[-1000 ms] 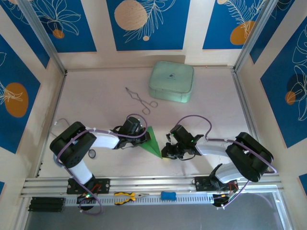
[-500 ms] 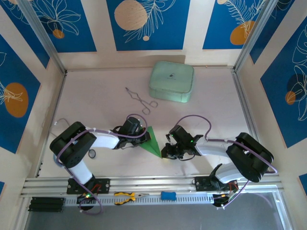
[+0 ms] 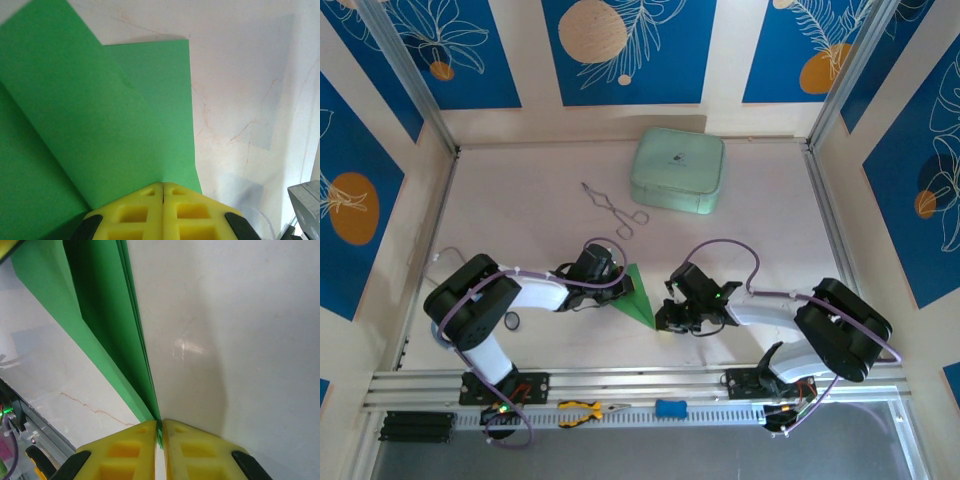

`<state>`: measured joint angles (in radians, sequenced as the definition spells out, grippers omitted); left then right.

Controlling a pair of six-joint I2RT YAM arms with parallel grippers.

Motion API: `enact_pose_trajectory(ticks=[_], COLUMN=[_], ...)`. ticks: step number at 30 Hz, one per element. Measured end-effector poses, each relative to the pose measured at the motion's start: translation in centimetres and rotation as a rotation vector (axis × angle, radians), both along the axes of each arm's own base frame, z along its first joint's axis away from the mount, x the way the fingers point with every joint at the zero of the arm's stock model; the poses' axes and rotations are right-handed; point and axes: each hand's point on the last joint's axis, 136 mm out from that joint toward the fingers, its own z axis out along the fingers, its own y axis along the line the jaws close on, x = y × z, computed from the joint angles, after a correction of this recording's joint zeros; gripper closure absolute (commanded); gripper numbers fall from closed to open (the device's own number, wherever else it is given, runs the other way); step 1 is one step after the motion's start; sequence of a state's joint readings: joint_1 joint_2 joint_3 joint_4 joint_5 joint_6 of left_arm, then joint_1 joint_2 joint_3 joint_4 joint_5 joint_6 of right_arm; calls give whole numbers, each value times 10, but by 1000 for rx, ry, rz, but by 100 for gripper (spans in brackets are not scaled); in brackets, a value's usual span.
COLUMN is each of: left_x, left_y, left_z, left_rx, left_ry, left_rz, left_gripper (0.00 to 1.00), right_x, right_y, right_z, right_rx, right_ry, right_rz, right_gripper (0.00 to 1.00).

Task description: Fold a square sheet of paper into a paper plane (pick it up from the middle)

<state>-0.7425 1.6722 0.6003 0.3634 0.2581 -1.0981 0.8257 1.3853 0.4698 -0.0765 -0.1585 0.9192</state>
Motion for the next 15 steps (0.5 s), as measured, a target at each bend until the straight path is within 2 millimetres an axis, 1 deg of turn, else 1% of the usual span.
enact_pose_trajectory(ticks=[12, 15], left_x=[0, 0], left_y=[0, 0], left_z=[0, 0], left_rx=[0, 0], left_ry=[0, 0], left_rz=[0, 0], left_gripper=[100, 100], right_x=[-4, -10], right_y=[-3, -10], right_z=[1, 4], right_rx=[-30, -48], right_ry=[1, 16], right_rz=[2, 0], right_gripper=[87, 87])
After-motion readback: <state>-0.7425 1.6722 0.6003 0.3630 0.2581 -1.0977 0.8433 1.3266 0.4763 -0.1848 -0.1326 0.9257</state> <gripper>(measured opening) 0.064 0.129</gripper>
